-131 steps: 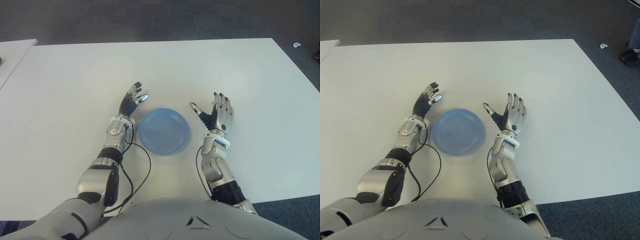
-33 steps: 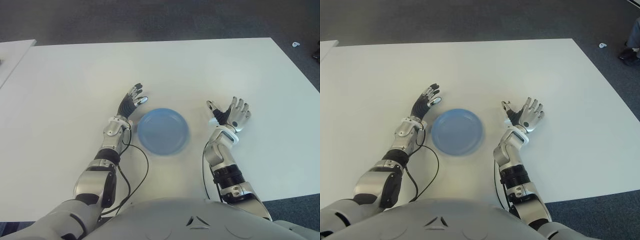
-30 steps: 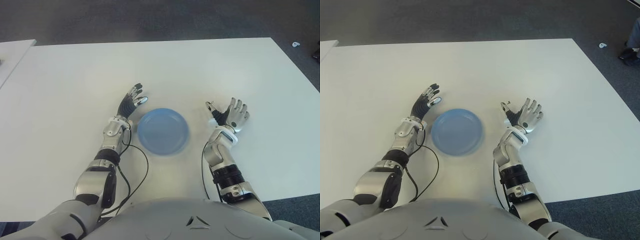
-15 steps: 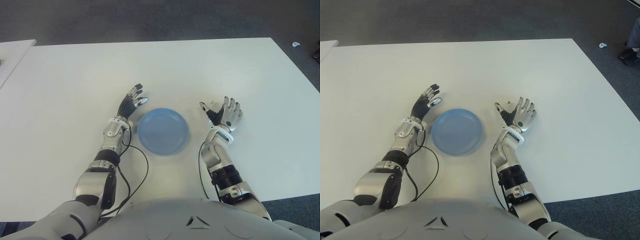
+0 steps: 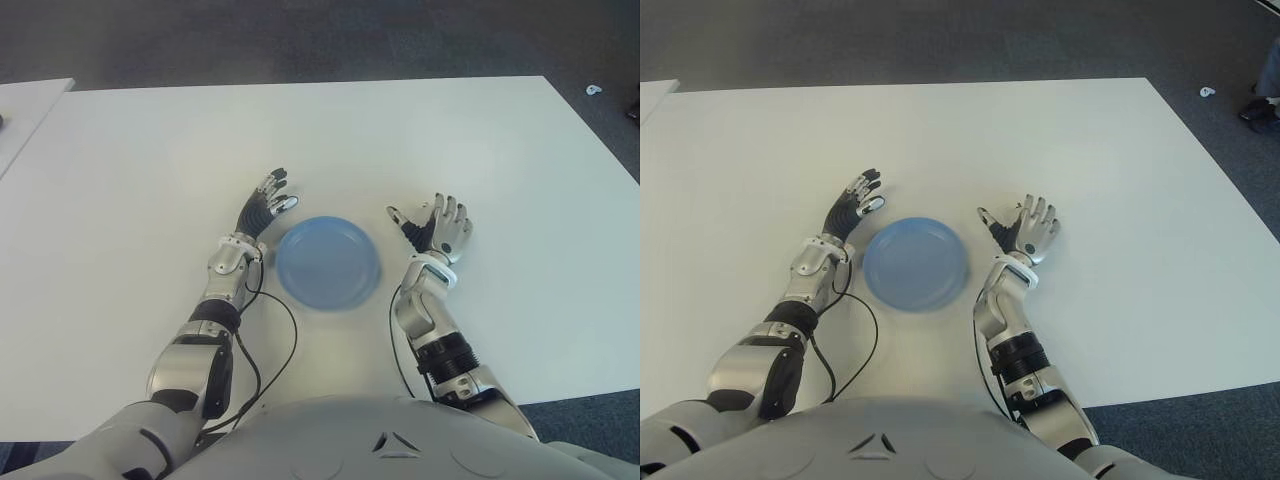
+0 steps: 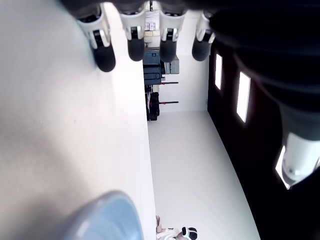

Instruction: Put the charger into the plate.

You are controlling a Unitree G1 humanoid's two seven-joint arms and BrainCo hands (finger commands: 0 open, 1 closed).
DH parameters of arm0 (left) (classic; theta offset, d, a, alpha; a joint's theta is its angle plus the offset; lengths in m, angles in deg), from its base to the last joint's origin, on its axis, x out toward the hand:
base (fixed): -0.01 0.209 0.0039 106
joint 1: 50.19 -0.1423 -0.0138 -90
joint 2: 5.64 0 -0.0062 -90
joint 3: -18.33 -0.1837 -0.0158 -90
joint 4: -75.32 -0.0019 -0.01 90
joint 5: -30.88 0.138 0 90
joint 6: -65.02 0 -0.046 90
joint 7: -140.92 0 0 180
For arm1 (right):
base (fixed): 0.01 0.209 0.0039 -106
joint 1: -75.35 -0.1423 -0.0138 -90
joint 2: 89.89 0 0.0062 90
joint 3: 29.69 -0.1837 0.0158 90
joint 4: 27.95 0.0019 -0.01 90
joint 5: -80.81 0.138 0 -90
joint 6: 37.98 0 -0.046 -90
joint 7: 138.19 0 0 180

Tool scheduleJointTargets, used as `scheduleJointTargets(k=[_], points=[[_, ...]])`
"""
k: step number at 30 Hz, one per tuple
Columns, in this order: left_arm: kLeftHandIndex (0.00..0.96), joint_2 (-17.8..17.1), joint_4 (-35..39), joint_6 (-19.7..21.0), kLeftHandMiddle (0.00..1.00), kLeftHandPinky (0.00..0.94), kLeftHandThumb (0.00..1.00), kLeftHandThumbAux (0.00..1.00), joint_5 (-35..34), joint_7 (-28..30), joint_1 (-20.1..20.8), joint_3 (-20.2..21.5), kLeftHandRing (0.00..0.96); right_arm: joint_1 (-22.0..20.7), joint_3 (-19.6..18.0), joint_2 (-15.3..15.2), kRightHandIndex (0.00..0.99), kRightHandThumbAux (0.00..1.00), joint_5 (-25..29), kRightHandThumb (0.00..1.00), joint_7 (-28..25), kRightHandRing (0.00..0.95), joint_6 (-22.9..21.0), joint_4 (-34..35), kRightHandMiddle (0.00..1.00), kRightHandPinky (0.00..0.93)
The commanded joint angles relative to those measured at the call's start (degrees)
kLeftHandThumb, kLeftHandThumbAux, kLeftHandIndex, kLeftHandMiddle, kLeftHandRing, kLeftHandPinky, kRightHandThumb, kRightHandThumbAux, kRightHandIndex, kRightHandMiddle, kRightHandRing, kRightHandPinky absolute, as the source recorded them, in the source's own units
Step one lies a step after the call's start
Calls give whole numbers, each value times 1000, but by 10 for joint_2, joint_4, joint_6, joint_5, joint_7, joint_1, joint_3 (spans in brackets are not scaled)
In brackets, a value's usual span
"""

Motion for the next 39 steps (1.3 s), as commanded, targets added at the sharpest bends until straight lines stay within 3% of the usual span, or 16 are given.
scheduleJointTargets(k=[1, 39], points=[[0, 2, -17, 15, 0, 0, 12, 595, 10, -7, -15, -6, 0, 12, 9, 6, 0, 182, 3, 257, 4, 0, 3, 5, 0, 0], [0, 0, 6, 24, 0, 10, 21, 583, 2, -1, -26, -9, 0, 11, 21, 18, 0, 189, 8, 267, 1, 0, -22, -40, 0, 0]])
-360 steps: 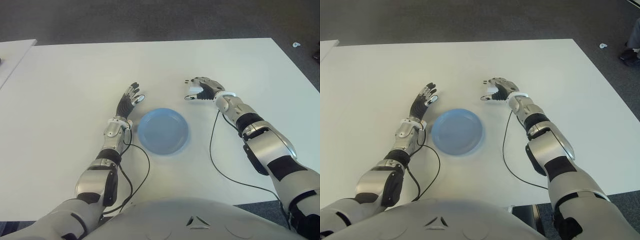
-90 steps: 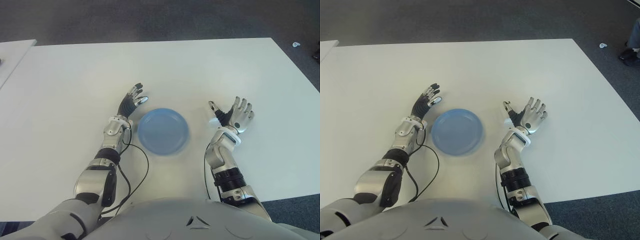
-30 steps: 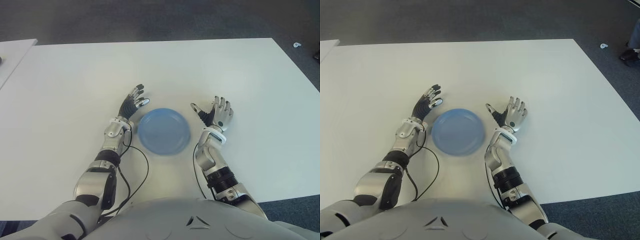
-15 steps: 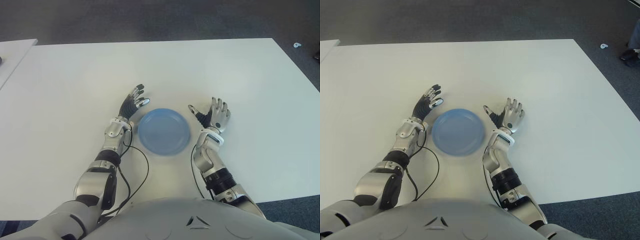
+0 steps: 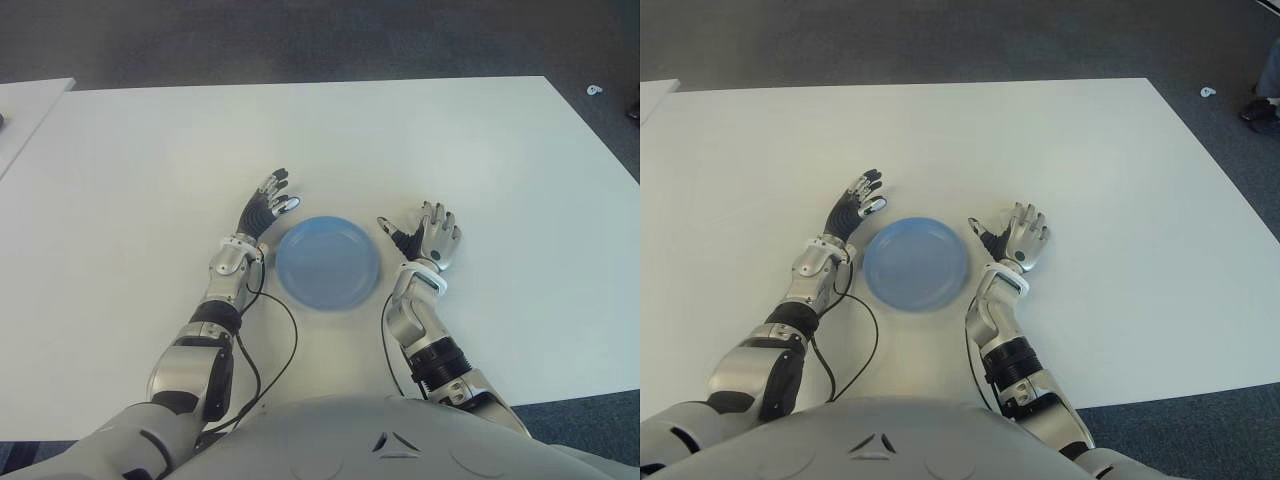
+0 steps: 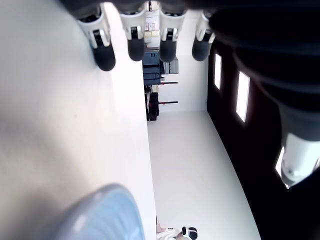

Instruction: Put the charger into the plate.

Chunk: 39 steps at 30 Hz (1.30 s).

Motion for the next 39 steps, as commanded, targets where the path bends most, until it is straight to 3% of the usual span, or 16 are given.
scheduleJointTargets(k=[1, 26, 39], points=[[0, -1, -5, 20, 0, 10, 22, 583, 3, 5, -20, -3, 0, 2, -1, 5, 0, 189, 11, 268, -6, 0, -8, -13, 0, 0], [0, -5, 3, 38, 0, 5, 13, 574, 6, 5, -21, -5, 0, -4, -10, 5, 0, 191, 18, 263, 10, 0, -7, -31, 0, 0], [0, -5, -1, 34, 0, 5, 18, 571, 7, 4, -19, -6, 0, -1, -6, -6, 0, 189, 21, 257, 27, 0, 16, -30, 0, 0]])
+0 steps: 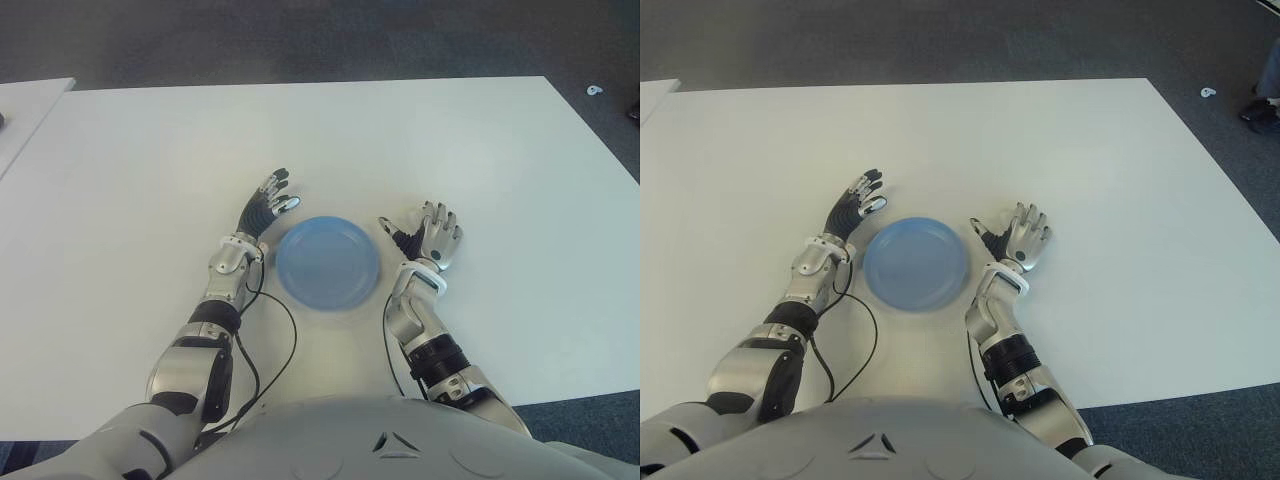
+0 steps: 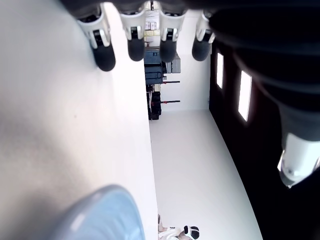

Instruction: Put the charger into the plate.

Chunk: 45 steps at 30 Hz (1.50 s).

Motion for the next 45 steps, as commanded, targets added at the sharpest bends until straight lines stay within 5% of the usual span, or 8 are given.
scheduleJointTargets(k=[1, 22, 45], points=[[0, -3, -14, 18, 0, 5, 19, 570, 6, 4, -17, -4, 0, 9, 0, -5, 0, 189, 11, 260, 3, 0, 12, -8, 0, 0], [0, -7, -28, 5, 0, 0, 18, 568, 7, 11, -14, -5, 0, 11, 0, -12, 0, 184, 10, 265, 70, 0, 62, -16, 0, 0], [0, -12, -58, -21, 0, 6, 18, 560, 9, 12, -5, -5, 0, 9, -12, -7, 0, 195, 12, 259, 93, 0, 60, -12, 0, 0]])
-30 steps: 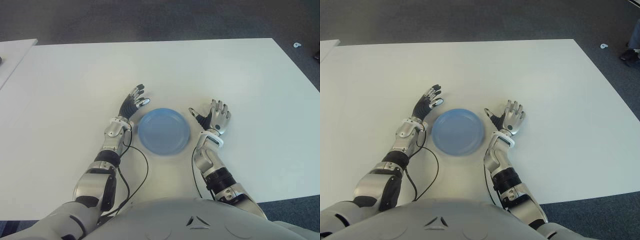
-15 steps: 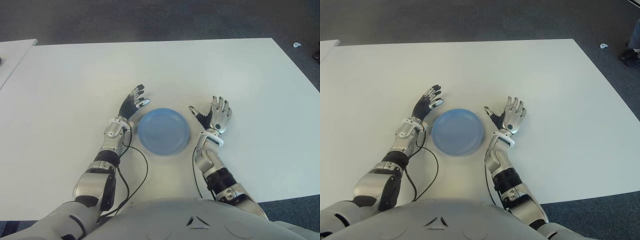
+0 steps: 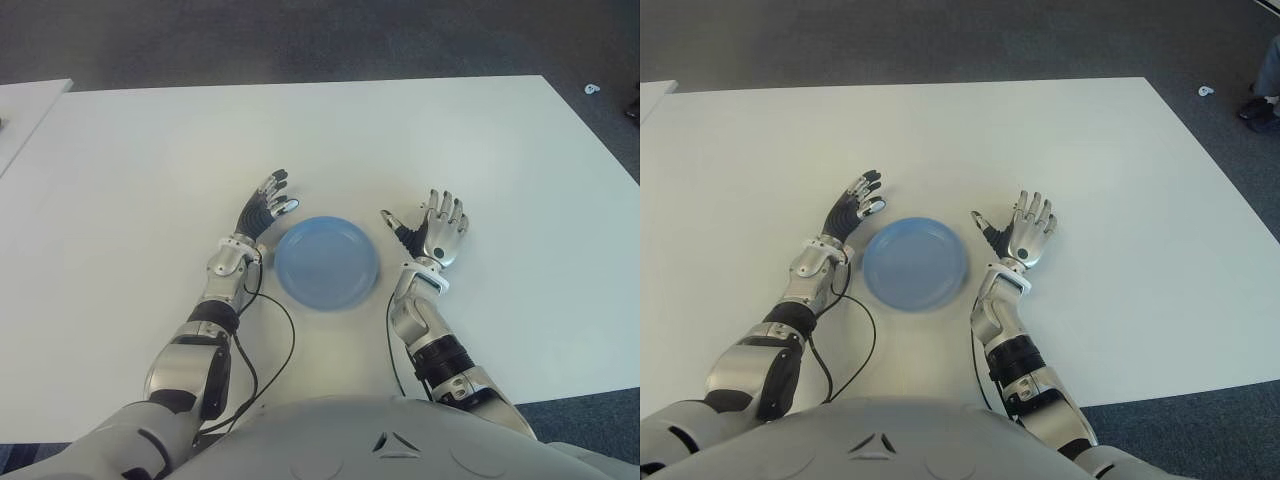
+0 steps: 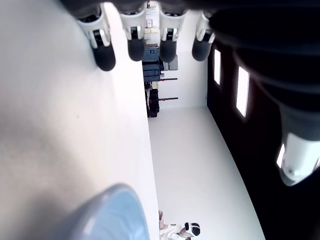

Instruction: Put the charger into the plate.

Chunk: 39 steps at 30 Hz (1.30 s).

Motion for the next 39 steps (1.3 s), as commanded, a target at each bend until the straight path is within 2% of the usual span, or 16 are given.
scheduleJointTargets(k=[1, 7, 24, 39], points=[[0, -5, -24, 18, 0, 6, 19, 561, 8, 10, -12, -3, 0, 6, -5, 2, 0, 195, 9, 258, 1, 0, 0, -4, 0, 0], [0, -6, -25, 17, 0, 5, 21, 564, 7, 13, -12, -3, 0, 6, -10, 4, 0, 196, 8, 250, -3, 0, -8, -4, 0, 0], [0, -2, -12, 15, 0, 19, 28, 589, -1, 12, -21, 4, 0, 1, -11, 8, 0, 196, 6, 222, -52, 0, -67, 6, 0, 0], [0, -3, -12, 16, 0, 22, 34, 601, -4, 20, -21, 4, 0, -4, -18, 9, 0, 196, 12, 201, -64, 0, -80, -2, 0, 0]])
